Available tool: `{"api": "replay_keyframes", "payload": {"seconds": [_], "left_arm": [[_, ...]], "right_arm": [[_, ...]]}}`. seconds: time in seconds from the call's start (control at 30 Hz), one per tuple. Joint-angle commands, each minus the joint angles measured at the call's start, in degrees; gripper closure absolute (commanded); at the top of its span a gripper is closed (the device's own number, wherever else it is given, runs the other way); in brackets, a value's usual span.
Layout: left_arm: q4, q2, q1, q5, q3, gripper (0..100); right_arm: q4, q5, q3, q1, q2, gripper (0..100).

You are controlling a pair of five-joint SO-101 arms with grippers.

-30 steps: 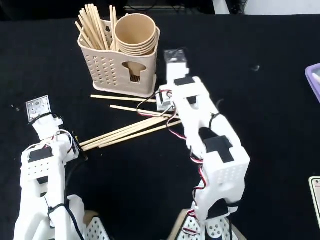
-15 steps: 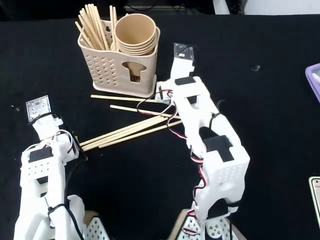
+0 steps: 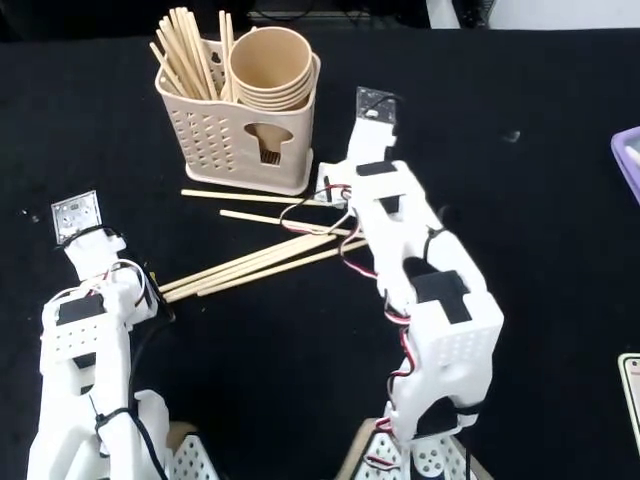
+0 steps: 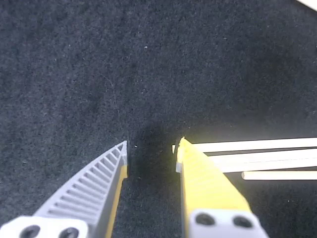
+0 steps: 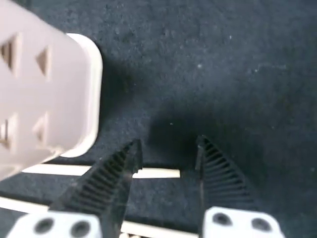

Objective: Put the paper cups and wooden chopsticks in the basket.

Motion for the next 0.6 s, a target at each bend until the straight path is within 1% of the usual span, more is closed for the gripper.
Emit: {"api": "replay_keyframes", "payload": {"seconds": [0.0, 0.03, 0.2, 0.33, 0.5, 0.57], "left_arm": [[-0.7, -1.4, -0.6, 0.2, -0.3, 83], [-0.7, -1.4, -0.6, 0.2, -0.3, 83], [-0.7, -1.4, -0.6, 0.3, -0.3, 83], [-0.7, -1.4, -0.6, 0.3, -0.3, 83], [-0.7, -1.4, -0.6, 0.3, -0.3, 83], [-0.7, -1.4, -0.6, 0.3, -0.3, 83]], "right_arm": [[3.6, -0.1, -0.4, 1.3, -0.6, 81.1], [4.9, 0.4, -0.4, 1.1, -0.7, 81.1], [11.3, 8.4, -0.4, 1.1, -0.7, 81.1], [14.9, 11.3, -0.4, 1.1, -0.8, 81.1], [16.4, 11.9, -0.3, 1.1, -0.9, 81.1], [18.0, 16.4, -0.4, 0.9, -1.0, 81.0]]}}
